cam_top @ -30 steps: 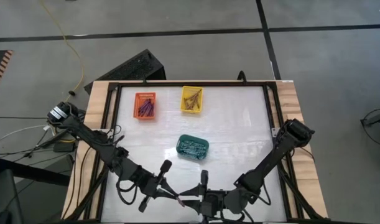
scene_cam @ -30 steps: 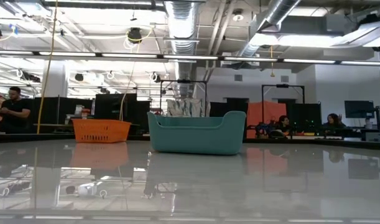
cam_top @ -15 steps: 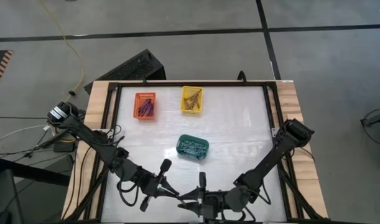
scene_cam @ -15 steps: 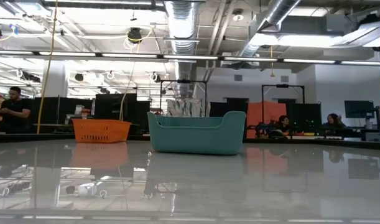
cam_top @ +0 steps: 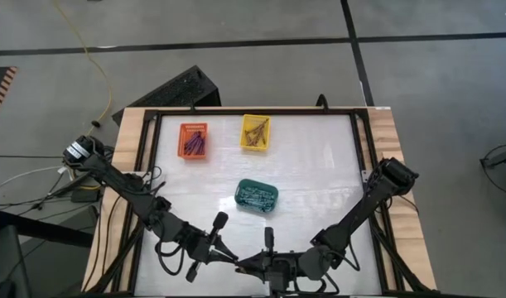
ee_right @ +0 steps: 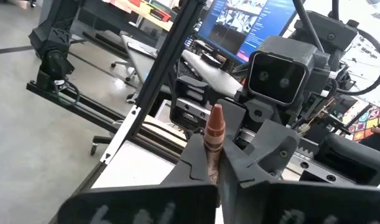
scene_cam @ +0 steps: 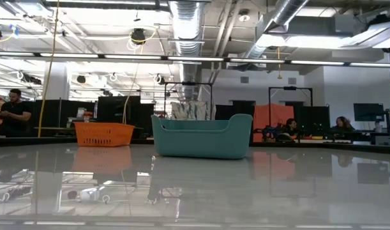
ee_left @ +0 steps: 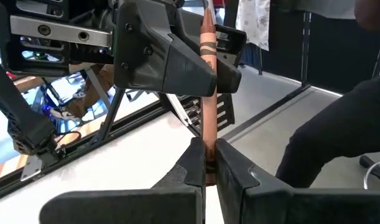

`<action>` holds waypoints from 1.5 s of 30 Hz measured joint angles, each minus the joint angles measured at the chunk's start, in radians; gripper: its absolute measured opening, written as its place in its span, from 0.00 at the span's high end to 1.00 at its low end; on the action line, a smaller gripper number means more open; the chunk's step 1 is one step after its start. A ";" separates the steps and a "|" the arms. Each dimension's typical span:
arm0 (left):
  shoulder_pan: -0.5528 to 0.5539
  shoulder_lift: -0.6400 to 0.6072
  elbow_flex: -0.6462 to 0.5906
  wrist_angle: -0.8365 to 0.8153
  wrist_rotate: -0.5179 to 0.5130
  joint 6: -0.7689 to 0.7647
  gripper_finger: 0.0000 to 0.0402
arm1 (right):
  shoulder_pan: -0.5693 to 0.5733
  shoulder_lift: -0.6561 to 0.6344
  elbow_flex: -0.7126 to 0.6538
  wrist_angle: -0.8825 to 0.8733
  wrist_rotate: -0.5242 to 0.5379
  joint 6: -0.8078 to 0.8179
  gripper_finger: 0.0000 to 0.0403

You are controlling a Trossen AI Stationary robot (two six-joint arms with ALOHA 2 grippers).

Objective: Sort crayons
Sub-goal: Put the brown crayon into the yellow bin

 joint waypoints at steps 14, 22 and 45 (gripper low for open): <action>0.016 -0.001 0.000 -0.297 -0.225 -0.137 0.52 | -0.102 0.000 0.000 -0.342 -0.013 0.195 1.00; 0.035 -0.002 -0.103 -0.479 -0.314 -0.338 0.49 | -0.295 -0.047 0.000 -0.675 -0.121 0.250 1.00; 0.083 -0.001 -0.362 -0.420 -0.388 -0.504 0.51 | -1.161 -0.108 0.000 -0.742 -0.823 0.048 1.00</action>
